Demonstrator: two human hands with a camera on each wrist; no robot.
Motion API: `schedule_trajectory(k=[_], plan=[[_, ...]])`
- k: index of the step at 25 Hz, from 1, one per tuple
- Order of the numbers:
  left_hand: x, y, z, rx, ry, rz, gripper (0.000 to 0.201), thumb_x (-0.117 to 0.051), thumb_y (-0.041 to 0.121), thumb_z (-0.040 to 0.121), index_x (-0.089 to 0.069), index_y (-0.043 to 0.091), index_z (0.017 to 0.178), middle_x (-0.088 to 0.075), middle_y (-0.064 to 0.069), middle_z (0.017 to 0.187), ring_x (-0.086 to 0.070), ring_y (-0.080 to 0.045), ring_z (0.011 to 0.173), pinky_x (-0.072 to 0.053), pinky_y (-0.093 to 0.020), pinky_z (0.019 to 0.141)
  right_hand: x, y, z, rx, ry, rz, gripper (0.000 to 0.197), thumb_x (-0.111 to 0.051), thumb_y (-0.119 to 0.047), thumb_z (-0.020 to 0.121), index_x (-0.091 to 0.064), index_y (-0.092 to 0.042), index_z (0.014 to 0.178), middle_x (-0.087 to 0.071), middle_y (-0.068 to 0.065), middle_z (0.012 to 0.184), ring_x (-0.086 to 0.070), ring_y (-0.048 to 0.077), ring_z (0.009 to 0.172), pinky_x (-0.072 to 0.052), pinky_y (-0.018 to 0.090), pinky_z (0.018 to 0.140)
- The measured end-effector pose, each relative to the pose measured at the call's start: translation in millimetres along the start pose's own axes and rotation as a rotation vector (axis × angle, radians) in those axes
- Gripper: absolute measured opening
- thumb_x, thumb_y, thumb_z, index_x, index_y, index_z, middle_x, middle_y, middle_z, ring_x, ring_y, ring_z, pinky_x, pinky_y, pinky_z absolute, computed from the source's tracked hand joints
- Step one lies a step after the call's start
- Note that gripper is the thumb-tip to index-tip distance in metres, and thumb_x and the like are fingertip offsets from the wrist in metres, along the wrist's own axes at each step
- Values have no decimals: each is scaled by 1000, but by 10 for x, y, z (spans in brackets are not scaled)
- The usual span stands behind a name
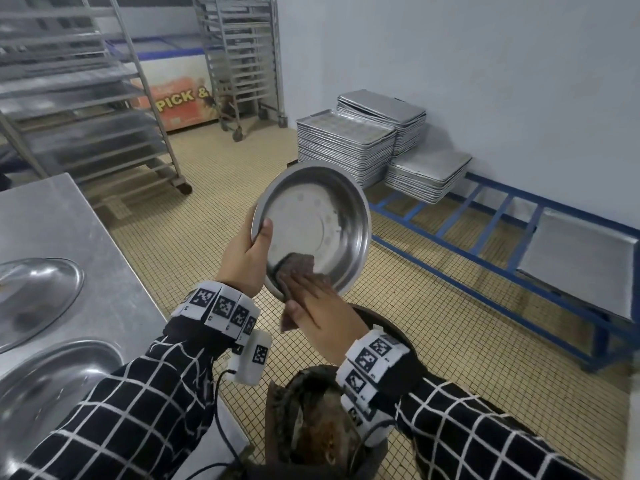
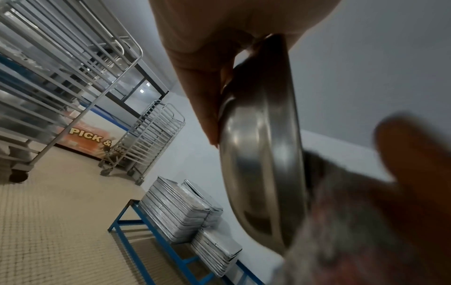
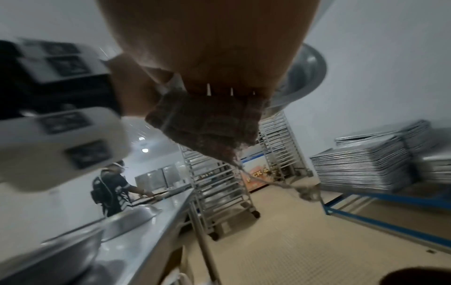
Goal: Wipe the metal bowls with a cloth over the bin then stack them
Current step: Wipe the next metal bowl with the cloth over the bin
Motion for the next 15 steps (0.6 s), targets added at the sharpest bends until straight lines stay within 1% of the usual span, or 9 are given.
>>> schedule_trajectory(k=[2, 4, 6, 8, 10, 11, 13, 14, 15], plan=[[-15, 77, 7, -50, -17, 38, 39, -34, 42, 102, -41, 34, 139, -65, 4, 103, -62, -17, 93, -51, -33, 76, -42, -75, -39, -19, 32, 54, 68, -3, -55, 94, -23, -23, 150, -26, -1, 156, -15, 15, 146, -1, 30, 118], [-5, 101, 9, -53, -45, 3, 36, -35, 41, 102, -43, 37, 137, -65, 6, 104, -63, -15, 92, -53, -36, 79, -4, 72, -85, -72, 24, -134, 76, 8, -56, 89, -24, -23, 150, -26, -1, 156, -13, 17, 146, 1, 32, 118], [-4, 71, 2, -19, -64, -40, 33, -36, 39, 102, -45, 37, 134, -65, 10, 104, -64, -11, 93, -55, -34, 80, 89, 345, -101, -128, 17, -371, 76, 14, -53, 90, -22, -22, 150, -21, 0, 157, -6, 21, 147, 5, 36, 117], [-35, 32, -18, 49, -99, -74, 34, -37, 37, 102, -47, 31, 134, -65, 11, 107, -63, -11, 97, -52, -30, 81, 195, 606, -65, -228, 42, -514, 72, 14, -51, 92, -12, -20, 152, -5, 1, 160, 9, 24, 146, 7, 43, 117], [-79, 1, -48, 135, -140, -153, 33, -38, 35, 102, -50, 25, 131, -66, 6, 107, -65, -14, 98, -52, -26, 78, 316, 787, -22, -324, 100, -502, 70, 12, -52, 90, 3, -19, 152, 16, 1, 157, 23, 24, 143, 5, 46, 118], [-88, -2, -65, 165, -159, -186, 31, -38, 34, 102, -51, 23, 128, -67, 5, 104, -66, -14, 94, -52, -23, 74, 380, 822, -3, -336, 150, -458, 69, 8, -52, 91, 8, -19, 151, 21, 1, 157, 23, 25, 143, 3, 46, 119], [-73, -5, -74, 201, -178, -220, 26, -38, 34, 102, -54, 24, 121, -69, 5, 96, -68, -11, 82, -51, -19, 67, 490, 838, 24, -302, 280, -306, 66, -10, -52, 97, 6, -18, 152, 16, 3, 159, 8, 26, 147, -8, 41, 117], [-57, -17, -67, 215, -183, -233, 26, -39, 34, 102, -55, 24, 119, -69, 4, 92, -68, -10, 77, -50, -20, 65, 541, 829, 28, -297, 332, -191, 67, -22, -51, 99, 1, -18, 152, 4, 5, 160, -11, 28, 146, -21, 39, 114], [-33, -21, -65, 230, -199, -250, 26, -40, 33, 101, -56, 22, 118, -70, 4, 88, -68, -10, 73, -51, -22, 66, 596, 819, 24, -311, 373, -58, 67, -32, -48, 98, -9, -17, 152, -18, 10, 157, -38, 27, 135, -38, 37, 105]])
Point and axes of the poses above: each hand's wrist, its own z-axis towards the middle knuckle, its own x-axis out of the back of the hand, y = z × x, the point moved 1 cm from there along z, towards the middle knuckle
